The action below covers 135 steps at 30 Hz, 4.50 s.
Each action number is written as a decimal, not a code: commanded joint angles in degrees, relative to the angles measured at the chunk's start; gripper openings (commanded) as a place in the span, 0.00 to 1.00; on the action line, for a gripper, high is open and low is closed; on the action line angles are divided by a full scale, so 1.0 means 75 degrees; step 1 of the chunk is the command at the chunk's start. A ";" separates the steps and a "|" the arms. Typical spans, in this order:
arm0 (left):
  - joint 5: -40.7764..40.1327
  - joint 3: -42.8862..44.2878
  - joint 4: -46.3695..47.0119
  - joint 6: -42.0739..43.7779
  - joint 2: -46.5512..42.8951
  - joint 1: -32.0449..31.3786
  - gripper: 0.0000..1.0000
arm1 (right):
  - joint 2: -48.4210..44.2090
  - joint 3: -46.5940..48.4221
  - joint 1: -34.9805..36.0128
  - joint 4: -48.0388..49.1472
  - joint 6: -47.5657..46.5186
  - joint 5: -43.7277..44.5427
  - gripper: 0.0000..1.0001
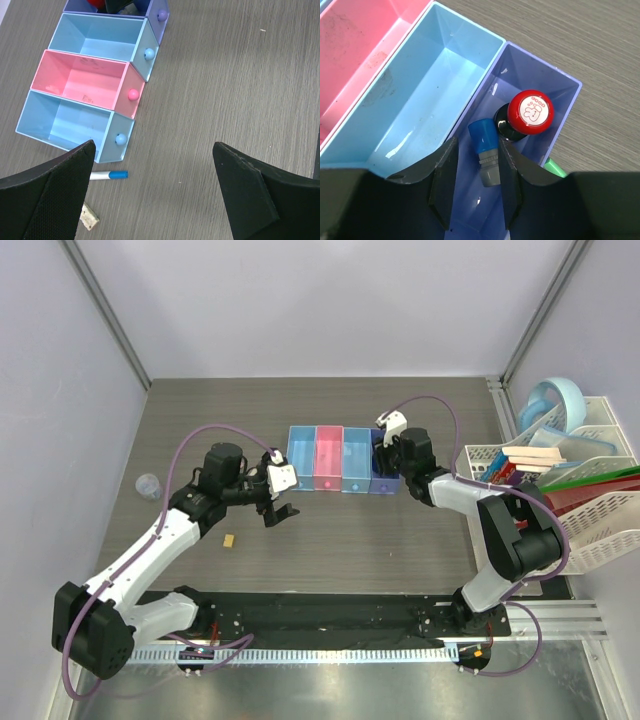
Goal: Sort the stationery into containers
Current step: Place the stationery in the storage box, then pick up the pen from the center of the board.
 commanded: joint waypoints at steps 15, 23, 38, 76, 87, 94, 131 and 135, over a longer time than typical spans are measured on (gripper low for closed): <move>-0.0741 -0.0188 -0.0025 0.0492 -0.0309 -0.0009 1.00 | -0.1960 0.1951 -0.1376 -0.4156 -0.3109 -0.1489 0.59; -0.0965 -0.0340 0.0103 -0.0034 0.0019 0.0553 1.00 | -0.0342 0.3135 -0.2221 -0.5740 -0.4611 -0.1723 0.68; -0.1505 -0.0469 0.1263 0.1322 0.1413 0.1585 1.00 | 0.1838 0.4390 -0.2550 -0.6185 -0.5010 -0.2134 0.68; -0.1023 0.1288 -0.0387 0.9092 0.5256 0.1714 1.00 | 0.3034 0.4109 -0.2948 -0.7299 -0.5233 -0.2368 0.48; -0.1071 0.2226 -0.1829 0.9668 0.5738 0.1807 1.00 | 0.2894 0.4062 -0.2972 -0.7287 -0.5139 -0.2520 0.47; -0.0439 0.1795 0.0246 0.7749 0.5048 0.2042 1.00 | 0.2824 0.4027 -0.2972 -0.7287 -0.5116 -0.2590 0.47; -0.0368 0.1452 0.3120 0.6093 0.6512 0.2019 0.00 | 0.2824 0.4039 -0.2972 -0.7334 -0.4999 -0.2567 0.41; -0.0415 0.1417 0.2391 0.6386 0.6103 0.2030 0.00 | 0.2847 0.4004 -0.2972 -0.7334 -0.4975 -0.2614 0.41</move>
